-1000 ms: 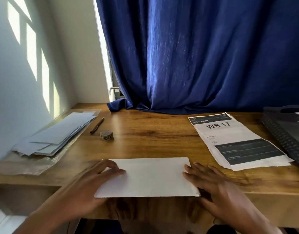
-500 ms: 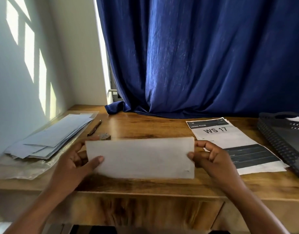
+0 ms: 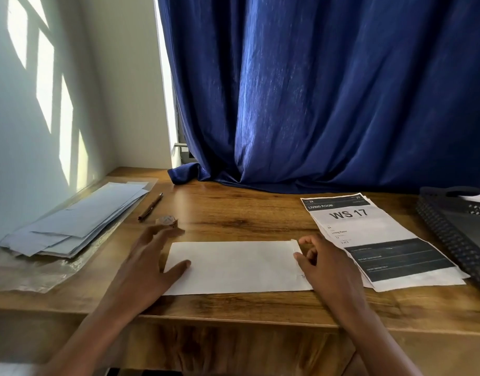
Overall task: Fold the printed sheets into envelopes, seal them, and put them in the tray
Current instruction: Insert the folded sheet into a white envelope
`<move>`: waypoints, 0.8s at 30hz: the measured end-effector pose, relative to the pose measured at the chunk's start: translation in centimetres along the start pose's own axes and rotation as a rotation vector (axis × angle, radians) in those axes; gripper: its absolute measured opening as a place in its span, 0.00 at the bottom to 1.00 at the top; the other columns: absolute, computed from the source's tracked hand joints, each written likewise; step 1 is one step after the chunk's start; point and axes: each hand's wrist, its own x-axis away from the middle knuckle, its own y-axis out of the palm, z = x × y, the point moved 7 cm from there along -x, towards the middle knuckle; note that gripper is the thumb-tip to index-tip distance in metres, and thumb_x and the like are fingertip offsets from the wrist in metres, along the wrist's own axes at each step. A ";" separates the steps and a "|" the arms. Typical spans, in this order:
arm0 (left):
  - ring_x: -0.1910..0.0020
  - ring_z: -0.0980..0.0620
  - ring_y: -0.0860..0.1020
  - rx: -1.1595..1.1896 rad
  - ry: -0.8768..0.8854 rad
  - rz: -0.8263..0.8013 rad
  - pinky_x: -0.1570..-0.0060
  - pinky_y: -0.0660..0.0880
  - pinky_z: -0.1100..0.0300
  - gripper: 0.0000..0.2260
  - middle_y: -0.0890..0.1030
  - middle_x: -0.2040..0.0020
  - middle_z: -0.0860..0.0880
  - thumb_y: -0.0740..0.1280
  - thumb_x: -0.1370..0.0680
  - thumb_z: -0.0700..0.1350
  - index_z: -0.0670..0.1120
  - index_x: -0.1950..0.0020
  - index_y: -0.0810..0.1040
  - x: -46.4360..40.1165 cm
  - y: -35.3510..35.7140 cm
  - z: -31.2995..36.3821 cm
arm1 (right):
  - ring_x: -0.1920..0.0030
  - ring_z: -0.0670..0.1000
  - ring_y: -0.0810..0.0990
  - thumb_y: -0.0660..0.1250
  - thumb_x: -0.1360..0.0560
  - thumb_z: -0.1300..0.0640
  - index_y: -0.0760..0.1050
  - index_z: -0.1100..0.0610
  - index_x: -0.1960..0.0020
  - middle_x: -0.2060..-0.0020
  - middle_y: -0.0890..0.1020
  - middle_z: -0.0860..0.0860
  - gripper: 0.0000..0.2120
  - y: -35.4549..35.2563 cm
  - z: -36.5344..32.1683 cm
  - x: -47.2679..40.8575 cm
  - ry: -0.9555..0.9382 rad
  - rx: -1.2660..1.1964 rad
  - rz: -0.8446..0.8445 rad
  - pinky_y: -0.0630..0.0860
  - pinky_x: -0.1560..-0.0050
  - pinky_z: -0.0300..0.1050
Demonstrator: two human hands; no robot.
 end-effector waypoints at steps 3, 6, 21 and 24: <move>0.37 0.57 0.71 -0.094 0.115 -0.049 0.40 0.72 0.56 0.13 0.76 0.35 0.63 0.70 0.21 0.58 0.64 0.37 0.79 0.6 0.4 1.3 | 0.50 0.43 0.80 0.64 0.19 0.43 0.80 0.43 0.42 0.46 0.81 0.42 0.10 0.0 -0.5 0.0 -0.049 0.115 -0.010 0.77 0.53 0.40; 0.38 0.57 0.70 -0.120 0.129 -0.043 0.41 0.70 0.56 0.10 0.77 0.37 0.64 0.69 0.20 0.58 0.63 0.39 0.81 0.6 0.4 1.5 | 0.30 0.47 0.73 0.57 0.16 0.45 0.74 0.45 0.28 0.28 0.73 0.43 0.18 0.2 -1.6 0.1 -0.116 0.123 -0.054 0.69 0.31 0.43; 0.46 0.62 0.77 0.092 -0.089 -0.073 0.52 0.74 0.65 0.18 0.73 0.38 0.61 0.74 0.25 0.59 0.65 0.36 0.77 -0.8 -0.7 -0.9 | 0.21 0.45 0.33 0.32 0.28 0.27 0.33 0.47 0.19 0.20 0.34 0.43 0.43 5.2 -3.5 1.8 -0.175 0.214 -0.592 0.34 0.22 0.48; 0.45 0.59 0.77 0.120 -0.171 -0.021 0.53 0.76 0.60 0.26 0.73 0.33 0.55 0.79 0.26 0.50 0.62 0.31 0.75 -3.0 -2.1 -2.9 | 0.20 0.45 0.34 0.33 0.26 0.28 0.34 0.48 0.19 0.20 0.35 0.44 0.42 5.1 -3.6 1.8 -0.170 0.209 -0.588 0.35 0.22 0.48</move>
